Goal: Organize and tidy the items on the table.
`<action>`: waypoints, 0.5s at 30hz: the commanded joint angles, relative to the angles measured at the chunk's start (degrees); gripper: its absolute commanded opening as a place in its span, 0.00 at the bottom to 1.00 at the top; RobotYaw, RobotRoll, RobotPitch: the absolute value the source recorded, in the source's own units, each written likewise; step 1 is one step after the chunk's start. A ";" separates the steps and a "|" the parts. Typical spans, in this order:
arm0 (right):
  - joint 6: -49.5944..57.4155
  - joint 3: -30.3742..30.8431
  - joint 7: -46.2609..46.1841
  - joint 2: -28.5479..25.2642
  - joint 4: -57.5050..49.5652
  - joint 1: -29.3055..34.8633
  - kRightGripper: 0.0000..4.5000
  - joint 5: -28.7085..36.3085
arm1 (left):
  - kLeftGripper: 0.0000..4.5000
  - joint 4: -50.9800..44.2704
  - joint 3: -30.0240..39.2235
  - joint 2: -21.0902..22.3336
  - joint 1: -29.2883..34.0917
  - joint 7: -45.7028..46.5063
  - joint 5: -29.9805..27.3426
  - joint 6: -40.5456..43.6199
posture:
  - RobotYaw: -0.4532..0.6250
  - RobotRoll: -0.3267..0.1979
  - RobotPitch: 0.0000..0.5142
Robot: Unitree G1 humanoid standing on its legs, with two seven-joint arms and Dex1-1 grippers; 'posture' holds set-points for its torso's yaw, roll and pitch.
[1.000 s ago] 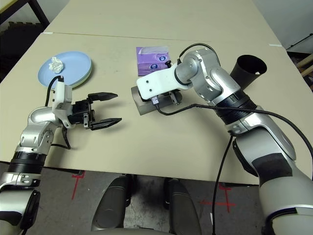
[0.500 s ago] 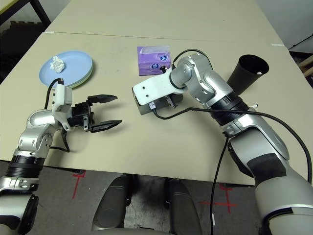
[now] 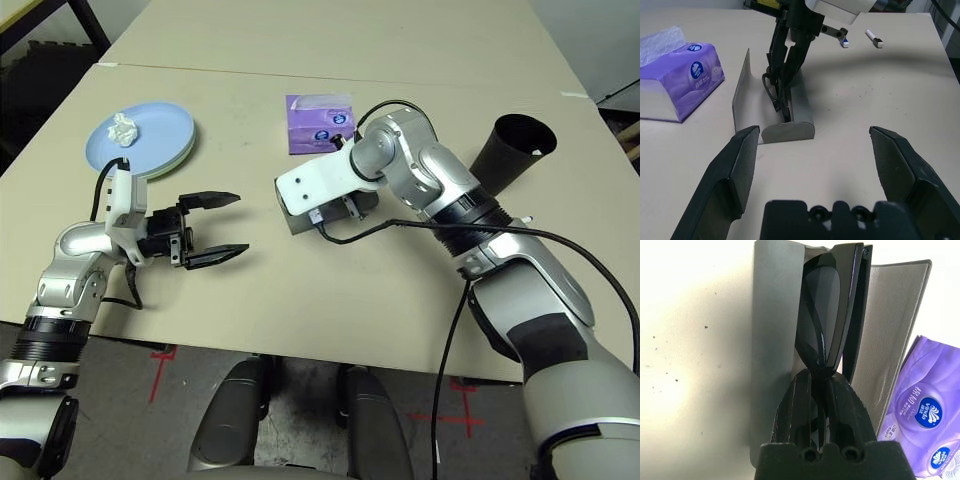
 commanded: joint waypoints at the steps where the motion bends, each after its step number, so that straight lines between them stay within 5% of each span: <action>1: -0.09 0.59 0.98 -0.36 0.46 0.30 0.07 -0.24 | 1.00 -0.30 -0.62 -0.05 -0.04 -0.37 0.09 -0.64 | 0.69 0.62 0.41; 15: 3.06 0.04 4.16 -0.05 -1.04 0.71 0.07 0.71 | 1.00 0.23 -0.35 -0.09 -0.50 -0.10 -0.08 -0.34 | 0.70 0.62 0.40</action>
